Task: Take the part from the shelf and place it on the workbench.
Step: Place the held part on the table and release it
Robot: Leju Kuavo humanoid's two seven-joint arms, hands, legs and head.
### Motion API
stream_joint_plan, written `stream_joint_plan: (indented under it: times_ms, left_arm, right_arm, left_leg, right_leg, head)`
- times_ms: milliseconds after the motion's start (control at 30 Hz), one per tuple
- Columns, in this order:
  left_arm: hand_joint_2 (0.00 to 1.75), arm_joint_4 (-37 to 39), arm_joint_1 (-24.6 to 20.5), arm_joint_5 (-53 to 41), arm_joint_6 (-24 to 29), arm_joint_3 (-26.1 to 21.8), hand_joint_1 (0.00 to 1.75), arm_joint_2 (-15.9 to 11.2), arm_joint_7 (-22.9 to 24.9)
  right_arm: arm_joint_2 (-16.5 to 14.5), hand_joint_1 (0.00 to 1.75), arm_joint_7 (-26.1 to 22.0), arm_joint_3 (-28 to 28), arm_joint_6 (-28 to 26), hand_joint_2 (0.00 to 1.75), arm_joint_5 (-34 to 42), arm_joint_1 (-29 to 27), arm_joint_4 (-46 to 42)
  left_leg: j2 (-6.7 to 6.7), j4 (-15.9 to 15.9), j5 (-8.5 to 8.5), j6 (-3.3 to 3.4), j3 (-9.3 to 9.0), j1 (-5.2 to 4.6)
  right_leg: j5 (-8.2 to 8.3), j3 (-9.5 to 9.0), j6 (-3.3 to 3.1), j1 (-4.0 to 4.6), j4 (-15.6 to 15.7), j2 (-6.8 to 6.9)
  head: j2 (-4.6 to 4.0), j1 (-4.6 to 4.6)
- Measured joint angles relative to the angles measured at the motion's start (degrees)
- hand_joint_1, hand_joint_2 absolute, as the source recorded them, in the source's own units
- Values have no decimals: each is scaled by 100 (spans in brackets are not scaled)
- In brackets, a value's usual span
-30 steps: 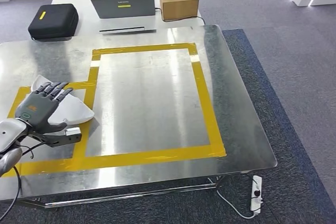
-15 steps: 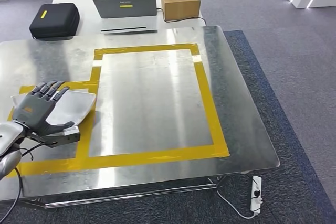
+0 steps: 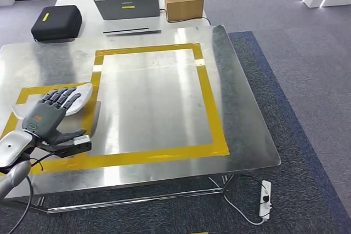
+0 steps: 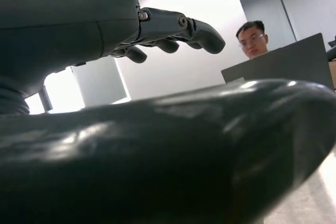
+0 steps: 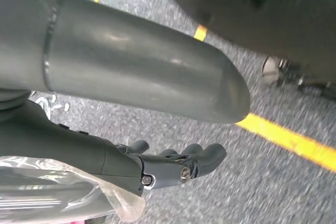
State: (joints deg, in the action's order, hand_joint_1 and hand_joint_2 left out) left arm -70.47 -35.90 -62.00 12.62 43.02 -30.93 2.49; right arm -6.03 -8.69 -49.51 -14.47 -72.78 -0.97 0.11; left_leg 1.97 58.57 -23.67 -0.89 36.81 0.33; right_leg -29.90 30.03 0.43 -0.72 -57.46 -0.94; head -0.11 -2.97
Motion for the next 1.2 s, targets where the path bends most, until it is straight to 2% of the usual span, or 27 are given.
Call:
stream_joint_plan:
  times_ms: [33, 67, 133, 167, 200, 233, 267, 333, 367, 400, 467, 500, 533, 567, 633, 667, 700, 733, 767, 800, 867, 900, 933, 1000, 1167, 1200]
  left_arm:
    - [0, 0, 9, 2, -3, -9, 0, 4, 0]
    - [0, 0, 12, 3, -6, -16, 0, 11, 0]
    - [0, 0, 28, 5, -12, -20, 0, 33, 0]
    - [0, 0, 43, 5, -14, -19, 0, 44, 0]
    - [0, 0, 58, 5, -16, -18, 0, 55, 0]
    - [0, 0, 67, 6, -16, -20, 0, 63, 0]
    - [0, -1, 69, 8, -15, -23, 0, 68, 0]
    - [0, -7, 59, 15, -11, -44, 0, 75, -2]
    - [0, -11, 56, 19, -8, -57, 0, 80, -4]
    - [0, -15, 54, 23, -4, -68, 0, 85, -8]
    - [0, -16, 59, 31, 7, -76, 0, 99, -18]
    - [0, -15, 60, 34, 12, -76, 0, 109, -25]
    - [0, -15, 62, 40, 21, -77, 0, 122, -31]
    - [0, -15, 66, 48, 27, -77, 0, 139, -37]
    - [0, -14, 84, 66, 36, -78, 0, 164, -46]
    - [0, -13, 98, 73, 37, -77, 0, 175, -51]
    - [0, -10, 111, 78, 41, -77, 0, 183, -57]
    - [0, -6, 122, 84, 45, -77, 0, 191, -62]
    - [0, -2, 131, 90, 51, -78, 0, 198, -66]
    - [0, 2, 136, 96, 58, -82, 0, 204, -69]
    - [0, 11, 136, 119, 84, -110, 0, 216, -79]
    - [0, 19, 134, 132, 103, -127, 0, 224, -83]
    - [0, 32, 135, 154, 121, -139, 0, 233, -87]
    - [0, 52, 138, 185, 140, -145, 0, 245, -87]
    - [0, 75, 155, 226, 141, -147, 0, 253, -96]
    - [0, 114, 197, 297, 133, -169, 0, 269, -104]
  right_arm:
    - [0, 0, 1, 0, 0, 0, -1, -2, 0]
    - [-1, 0, 2, 0, 1, 0, -1, -3, 0]
    - [-1, 0, 3, 0, 4, 0, -2, -8, -1]
    - [-1, 0, 3, 0, 5, 0, -2, -10, -1]
    - [-1, 0, 4, 0, 7, 0, -3, -10, -1]
    - [-1, 0, 5, 0, 7, 0, -3, -8, -1]
    - [-1, 0, 11, 0, 8, 0, -3, -6, -1]
    - [-1, 0, 37, 0, 15, 0, -3, -3, -1]
    - [-1, 0, 61, 0, 22, 0, -3, -2, -1]
    - [-1, 0, 91, 0, 31, 0, -4, -2, -1]
    - [-2, 0, 158, 0, 50, 0, -7, -6, 0]
    - [-2, 0, 187, 0, 57, 0, -8, -7, 1]
    - [-2, 0, 212, 0, 62, 0, -9, -9, 1]
    - [-2, 0, 232, 0, 64, 0, -13, -9, 2]
    - [-1, 0, 267, 0, 66, 0, -20, -5, 2]
    - [-1, 0, 284, 0, 66, 0, -24, -2, 2]
    - [-1, 0, 303, 0, 66, 0, -28, 2, 2]
    - [-1, 0, 321, 0, 66, 0, -33, 3, 1]
    - [0, 0, 335, 0, 66, 0, -37, 4, 1]
    - [1, 0, 349, 0, 66, 0, -42, 9, 0]
    - [2, 0, 378, 0, 69, 0, -48, 30, -1]
    - [2, 0, 396, 0, 73, 0, -51, 40, -1]
    - [2, 0, 416, 0, 78, 0, -52, 47, -1]
    - [2, 0, 442, 0, 83, 0, -53, 49, -1]
    - [2, 0, 465, 0, 88, 0, -53, 40, -1]
    - [2, 0, 489, 0, 97, 0, -49, 43, -1]
  left_leg:
    - [-35, 155, -165, -28, 56, 8]
    - [-75, 425, -410, -52, 142, 15]
    - [-114, 1193, -914, -90, 339, 22]
    - [-117, 1472, -1038, -97, 372, 23]
    - [-118, 1566, -1051, -94, 318, 23]
    - [-118, 1418, -960, -81, 151, 23]
    - [-120, 1073, -819, -55, -113, 20]
    - [-131, 225, -669, 17, -670, -2]
    - [-136, -50, -651, 49, -835, -20]
    - [-140, -185, -662, 75, -901, -40]
    - [-144, -233, -581, 133, -867, -52]
    - [-151, -257, -527, 172, -832, -44]
    - [-159, -279, -462, 215, -783, -31]
    - [-166, -295, -395, 248, -721, -17]
    - [-170, -288, -274, 282, -557, -21]
    - [-170, -282, -211, 282, -468, -23]
    - [-170, -274, -151, 276, -382, -23]
    - [-169, -263, -96, 265, -300, -21]
    - [-169, -245, -48, 248, -221, -18]
    - [-168, -218, -6, 224, -153, -15]
    - [-167, -151, 71, 166, -36, -25]
    - [-168, -129, 112, 137, -1, -30]
    - [-168, -122, 158, 107, 24, -35]
    - [-169, -131, 220, 71, 37, -32]
    - [-167, -132, 243, 46, 44, -31]
    - [-168, 97, -6, 15, 108, -22]
  right_leg:
    - [45, 41, -55, -4, 7, 21]
    - [88, 83, -94, -3, 7, 44]
    - [175, 203, -129, 12, -4, 84]
    - [218, 269, -132, 19, -12, 104]
    - [260, 334, -131, 27, -20, 121]
    - [299, 392, -127, 34, -27, 135]
    - [337, 441, -119, 42, -33, 145]
    - [406, 510, -83, 60, -41, 160]
    - [444, 529, -53, 65, -39, 166]
    - [484, 545, -16, 63, -33, 171]
    - [551, 568, 65, 51, -17, 170]
    - [503, 605, 100, 47, -45, 156]
    - [361, 667, 129, 47, -152, 140]
    - [124, 759, 150, 46, -377, 123]
    - [-405, 970, 182, 45, -1093, 106]
    - [-543, 1027, 193, 44, -1419, 106]
    - [-549, 1014, 203, 43, -1597, 106]
    - [-441, 908, 209, 40, -1581, 106]
    - [-270, 695, 210, 35, -1347, 106]
    - [-144, 406, 209, 28, -962, 99]
    - [-107, -147, 183, 26, -163, 66]
    - [-157, -282, 158, 30, 58, 48]
    - [-180, -323, 126, 41, 141, 38]
    - [-166, -286, 81, 55, 128, 35]
    - [-130, -243, 40, 49, 137, 44]
    - [-69, -183, -7, 41, 144, 62]
  head:
    - [0, 7]
    - [1, 14]
    - [1, 23]
    - [1, 24]
    - [0, 24]
    - [0, 22]
    - [0, 24]
    - [0, 19]
    - [0, 17]
    - [0, 18]
    - [0, 24]
    - [0, 28]
    - [0, 22]
    - [0, 16]
    - [0, -4]
    - [0, -8]
    - [0, -10]
    - [0, -13]
    - [0, -13]
    - [0, -15]
    - [1, -23]
    - [1, -26]
    - [1, -26]
    - [0, -21]
    - [0, -26]
    - [0, -17]
